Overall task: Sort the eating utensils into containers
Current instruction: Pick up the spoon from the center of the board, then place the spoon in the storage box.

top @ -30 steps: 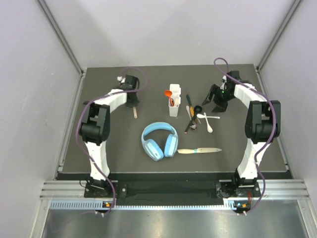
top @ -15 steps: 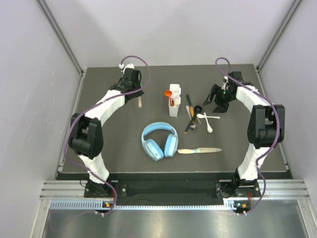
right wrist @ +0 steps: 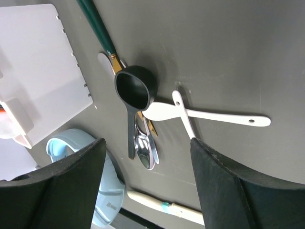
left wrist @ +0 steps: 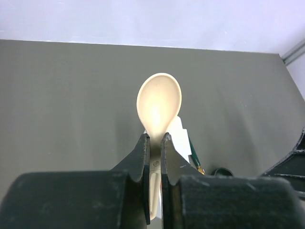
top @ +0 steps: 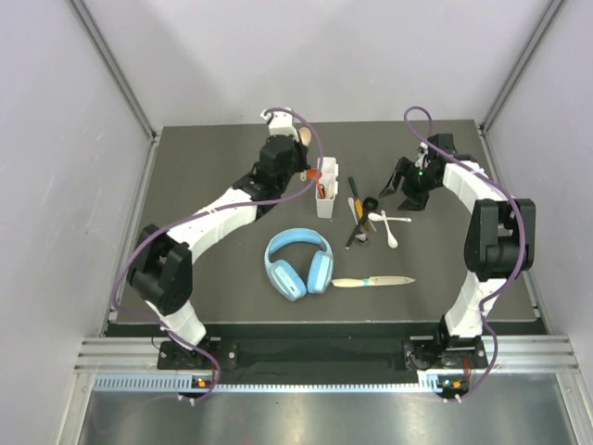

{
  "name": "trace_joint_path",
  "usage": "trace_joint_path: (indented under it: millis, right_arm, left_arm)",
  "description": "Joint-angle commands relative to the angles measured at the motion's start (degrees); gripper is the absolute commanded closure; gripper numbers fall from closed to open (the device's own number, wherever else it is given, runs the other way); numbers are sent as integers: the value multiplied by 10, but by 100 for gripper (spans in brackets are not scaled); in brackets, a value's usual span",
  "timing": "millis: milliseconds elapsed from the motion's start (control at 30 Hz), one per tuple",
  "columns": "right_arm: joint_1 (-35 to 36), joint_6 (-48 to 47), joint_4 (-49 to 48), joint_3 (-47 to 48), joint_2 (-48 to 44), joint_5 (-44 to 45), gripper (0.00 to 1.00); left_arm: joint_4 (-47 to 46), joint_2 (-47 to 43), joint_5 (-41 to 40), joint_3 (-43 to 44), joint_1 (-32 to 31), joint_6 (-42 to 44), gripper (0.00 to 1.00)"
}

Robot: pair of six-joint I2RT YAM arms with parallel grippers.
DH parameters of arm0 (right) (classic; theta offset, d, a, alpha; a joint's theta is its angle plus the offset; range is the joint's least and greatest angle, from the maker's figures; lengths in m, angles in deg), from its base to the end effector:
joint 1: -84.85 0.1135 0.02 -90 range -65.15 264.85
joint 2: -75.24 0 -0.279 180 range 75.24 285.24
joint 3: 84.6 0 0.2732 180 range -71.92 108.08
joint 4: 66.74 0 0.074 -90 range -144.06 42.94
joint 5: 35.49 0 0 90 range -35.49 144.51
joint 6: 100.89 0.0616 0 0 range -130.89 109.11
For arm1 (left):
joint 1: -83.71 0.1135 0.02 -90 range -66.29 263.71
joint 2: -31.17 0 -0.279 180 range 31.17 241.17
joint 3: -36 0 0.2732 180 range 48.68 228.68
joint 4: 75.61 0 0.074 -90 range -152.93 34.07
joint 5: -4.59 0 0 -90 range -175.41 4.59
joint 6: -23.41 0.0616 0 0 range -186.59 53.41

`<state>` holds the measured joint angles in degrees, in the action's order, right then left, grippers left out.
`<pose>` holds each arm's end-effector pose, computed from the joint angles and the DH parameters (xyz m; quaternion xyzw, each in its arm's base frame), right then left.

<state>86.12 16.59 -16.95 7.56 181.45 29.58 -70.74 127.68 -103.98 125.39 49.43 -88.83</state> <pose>0.4195 0.0353 0.1985 0.1681 0.9374 0.2585 0.1619 0.3847 -0.2385 0.3293 -0.0206 0.7733 -0.1837 0.6065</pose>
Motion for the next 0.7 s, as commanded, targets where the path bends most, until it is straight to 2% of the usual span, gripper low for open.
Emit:
trace_joint_path:
  millis: [0,300,667]
  right_arm:
    - [0,-11,-4,-16,-47,1,28]
    - [0,-21,3,-44,-67,8,28]
    - [0,-22,2,-53,-72,5,28]
  left_arm:
    - [-120,32,-16,-22,-17,37,100]
    - [-171,81,-10,-16,-51,57,100]
    - [-171,101,-8,-19,-63,54,100]
